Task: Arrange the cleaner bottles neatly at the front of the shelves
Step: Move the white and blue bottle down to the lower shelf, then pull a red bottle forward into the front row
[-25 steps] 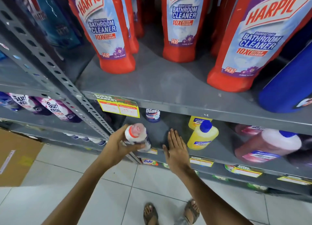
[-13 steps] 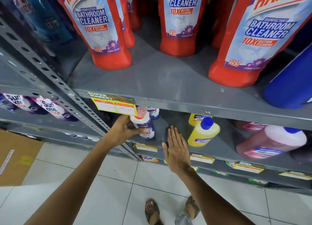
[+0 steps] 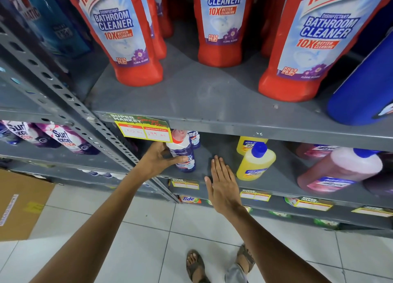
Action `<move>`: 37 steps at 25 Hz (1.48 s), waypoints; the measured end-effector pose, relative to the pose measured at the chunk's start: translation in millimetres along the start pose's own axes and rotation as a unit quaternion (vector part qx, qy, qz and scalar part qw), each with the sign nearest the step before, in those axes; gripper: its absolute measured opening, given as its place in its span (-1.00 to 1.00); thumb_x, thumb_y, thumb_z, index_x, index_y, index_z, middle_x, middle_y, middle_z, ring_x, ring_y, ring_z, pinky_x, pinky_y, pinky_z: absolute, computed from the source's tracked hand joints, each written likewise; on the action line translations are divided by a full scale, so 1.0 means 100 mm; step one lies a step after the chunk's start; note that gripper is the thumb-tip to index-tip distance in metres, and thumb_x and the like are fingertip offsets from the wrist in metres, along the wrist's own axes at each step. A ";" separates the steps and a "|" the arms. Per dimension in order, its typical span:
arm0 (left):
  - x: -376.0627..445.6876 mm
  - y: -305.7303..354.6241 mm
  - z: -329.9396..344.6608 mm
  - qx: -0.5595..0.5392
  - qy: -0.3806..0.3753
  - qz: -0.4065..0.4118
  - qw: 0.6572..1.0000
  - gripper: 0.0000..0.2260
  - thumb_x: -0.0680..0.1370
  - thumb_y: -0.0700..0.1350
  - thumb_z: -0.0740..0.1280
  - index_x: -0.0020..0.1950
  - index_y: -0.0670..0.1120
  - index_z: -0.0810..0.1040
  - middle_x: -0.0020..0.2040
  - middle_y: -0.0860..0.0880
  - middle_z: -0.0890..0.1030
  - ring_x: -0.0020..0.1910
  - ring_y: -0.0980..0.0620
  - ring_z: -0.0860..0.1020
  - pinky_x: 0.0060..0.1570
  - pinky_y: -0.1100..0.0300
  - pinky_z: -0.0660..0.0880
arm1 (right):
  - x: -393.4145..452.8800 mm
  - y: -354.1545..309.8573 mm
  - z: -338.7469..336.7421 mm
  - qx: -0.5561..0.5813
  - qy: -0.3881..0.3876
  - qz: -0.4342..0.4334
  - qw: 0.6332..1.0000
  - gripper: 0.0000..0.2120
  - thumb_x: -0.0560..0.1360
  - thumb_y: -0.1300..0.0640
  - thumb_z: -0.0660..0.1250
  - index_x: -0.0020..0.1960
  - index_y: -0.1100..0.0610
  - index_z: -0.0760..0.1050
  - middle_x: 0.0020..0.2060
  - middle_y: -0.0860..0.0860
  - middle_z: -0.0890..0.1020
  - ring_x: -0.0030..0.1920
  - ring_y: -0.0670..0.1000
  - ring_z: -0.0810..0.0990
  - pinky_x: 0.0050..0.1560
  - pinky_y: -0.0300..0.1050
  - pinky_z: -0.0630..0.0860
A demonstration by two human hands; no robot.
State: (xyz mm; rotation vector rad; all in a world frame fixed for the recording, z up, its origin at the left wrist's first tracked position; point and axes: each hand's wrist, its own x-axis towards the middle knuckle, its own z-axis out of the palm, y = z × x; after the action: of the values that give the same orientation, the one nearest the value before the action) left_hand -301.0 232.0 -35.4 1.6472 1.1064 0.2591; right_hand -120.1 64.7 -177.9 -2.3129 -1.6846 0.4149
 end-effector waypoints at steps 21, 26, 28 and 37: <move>-1.46 -0.82 0.87 -0.007 -0.013 -0.081 0.997 -0.45 0.46 -0.04 0.67 0.25 0.44 0.52 0.18 0.11 0.73 0.03 0.39 0.71 -0.01 0.39 0.68 | -1.32 -0.17 -0.66 0.166 0.212 0.010 0.963 -0.41 0.77 -0.12 0.18 0.74 0.02 0.18 0.75 -0.15 0.18 0.75 -0.09 0.17 0.72 -0.13 0.17; -1.53 0.24 1.22 -0.027 -0.037 0.032 0.998 -0.63 0.50 -0.30 0.62 0.08 0.16 0.71 0.14 0.03 0.79 0.16 -0.12 0.78 0.28 -0.15 0.69 | -1.78 0.27 -1.67 0.163 0.345 0.077 0.921 -0.38 0.72 -0.04 0.28 0.73 0.05 0.23 0.73 -0.13 0.27 0.73 -0.03 0.24 0.68 -0.02 0.27; -1.64 0.78 1.44 -0.033 -0.023 0.114 0.993 -0.77 0.46 -0.16 0.64 0.05 0.08 0.75 0.05 0.15 0.80 0.04 0.02 0.81 0.19 -0.05 0.72 | -1.90 0.48 -2.12 0.163 0.403 0.082 0.897 -0.38 0.71 -0.01 0.29 0.72 0.08 0.25 0.72 -0.08 0.29 0.74 0.02 0.25 0.70 -0.01 0.26; -2.01 3.60 2.14 0.042 0.104 0.505 0.856 -0.63 0.56 -0.04 0.60 0.33 -0.09 0.69 0.34 0.02 0.68 0.36 0.14 0.64 0.36 0.38 0.48 | -1.93 1.40 -3.51 0.070 0.484 -0.009 0.872 -0.41 0.71 0.03 0.29 0.67 0.23 0.29 0.70 0.03 0.35 0.74 0.10 0.26 0.71 0.18 0.26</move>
State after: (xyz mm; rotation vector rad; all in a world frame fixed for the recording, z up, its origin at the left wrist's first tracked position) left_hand -80.2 -53.7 256.9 2.1948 0.2864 1.0955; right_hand 77.1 -172.6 113.1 -1.8505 -1.0930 -0.5469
